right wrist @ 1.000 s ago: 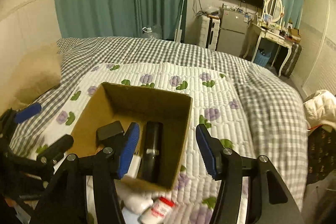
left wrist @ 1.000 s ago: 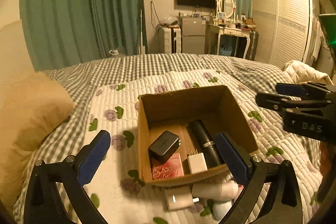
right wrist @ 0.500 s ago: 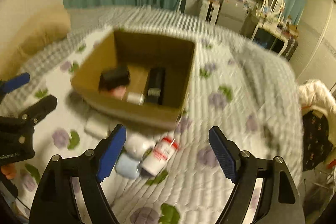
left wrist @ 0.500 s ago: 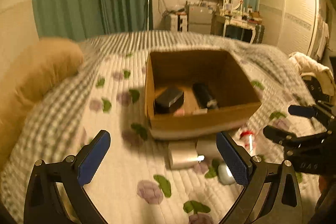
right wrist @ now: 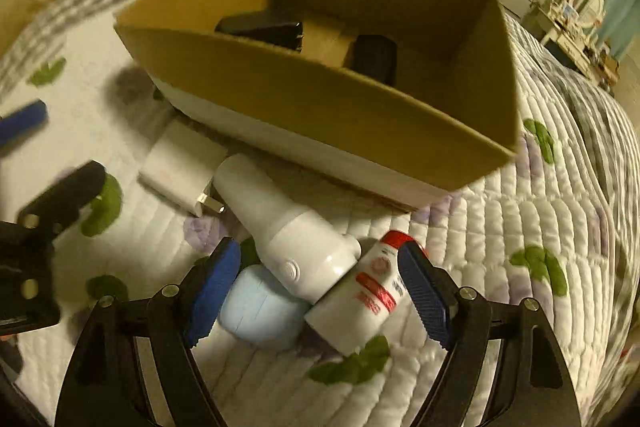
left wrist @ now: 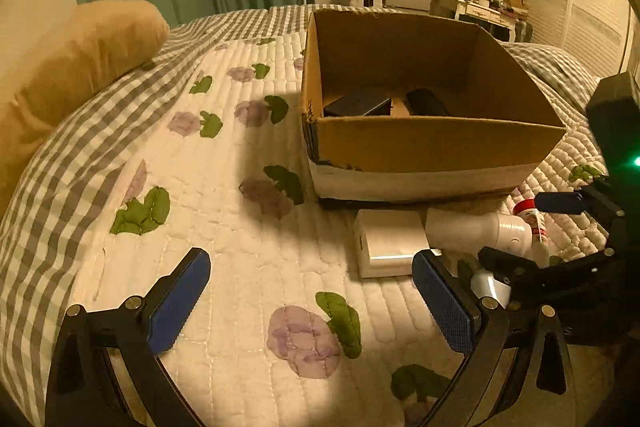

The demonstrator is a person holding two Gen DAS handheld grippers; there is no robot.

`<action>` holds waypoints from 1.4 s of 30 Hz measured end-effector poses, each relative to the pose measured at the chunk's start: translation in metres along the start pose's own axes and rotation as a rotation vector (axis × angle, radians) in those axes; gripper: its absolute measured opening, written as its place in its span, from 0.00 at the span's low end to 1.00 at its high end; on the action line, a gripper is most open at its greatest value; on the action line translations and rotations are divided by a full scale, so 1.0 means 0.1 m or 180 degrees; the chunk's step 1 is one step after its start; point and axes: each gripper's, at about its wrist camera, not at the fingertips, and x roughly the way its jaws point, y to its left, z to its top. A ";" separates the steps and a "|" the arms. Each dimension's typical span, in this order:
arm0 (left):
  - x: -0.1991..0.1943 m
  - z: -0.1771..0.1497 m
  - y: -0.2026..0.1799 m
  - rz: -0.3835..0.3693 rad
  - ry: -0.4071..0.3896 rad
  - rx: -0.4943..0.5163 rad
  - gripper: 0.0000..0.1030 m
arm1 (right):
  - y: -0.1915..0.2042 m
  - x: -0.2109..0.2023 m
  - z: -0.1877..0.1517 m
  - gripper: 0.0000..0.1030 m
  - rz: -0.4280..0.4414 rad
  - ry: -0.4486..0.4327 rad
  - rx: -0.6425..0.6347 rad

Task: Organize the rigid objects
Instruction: 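Grasp the white charger with the left gripper while the right grasps the white cylindrical device, then lower the charger and white device into the box and open both grippers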

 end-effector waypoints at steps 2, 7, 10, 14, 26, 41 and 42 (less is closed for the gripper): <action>0.02 0.00 0.01 -0.0009 0.0026 -0.0018 1.00 | 0.02 0.03 0.01 0.79 -0.0022 -0.0019 -0.0046; 0.04 0.00 0.01 0.0001 0.0048 -0.0004 1.00 | 0.04 0.19 0.04 0.63 0.0093 0.0143 -0.0130; 0.06 0.00 -0.01 0.0031 0.0079 0.0045 1.00 | 0.03 0.18 0.03 0.59 0.0029 0.0127 -0.0120; 0.08 0.00 -0.11 -0.0029 0.0118 0.0161 1.00 | -0.07 -0.10 -0.04 0.56 0.0072 -0.0161 0.0024; 0.61 0.11 -0.60 -0.0062 0.0547 0.0445 1.00 | -0.59 -0.55 -0.26 0.55 0.0237 -0.0548 0.0692; 0.52 0.07 -0.43 -0.0504 0.0530 0.0082 0.67 | -0.50 -0.52 -0.25 0.55 0.0111 -0.0522 0.0678; 0.45 0.06 -0.42 -0.0513 0.0479 0.0086 0.67 | -0.49 -0.54 -0.25 0.55 0.0108 -0.0545 0.0673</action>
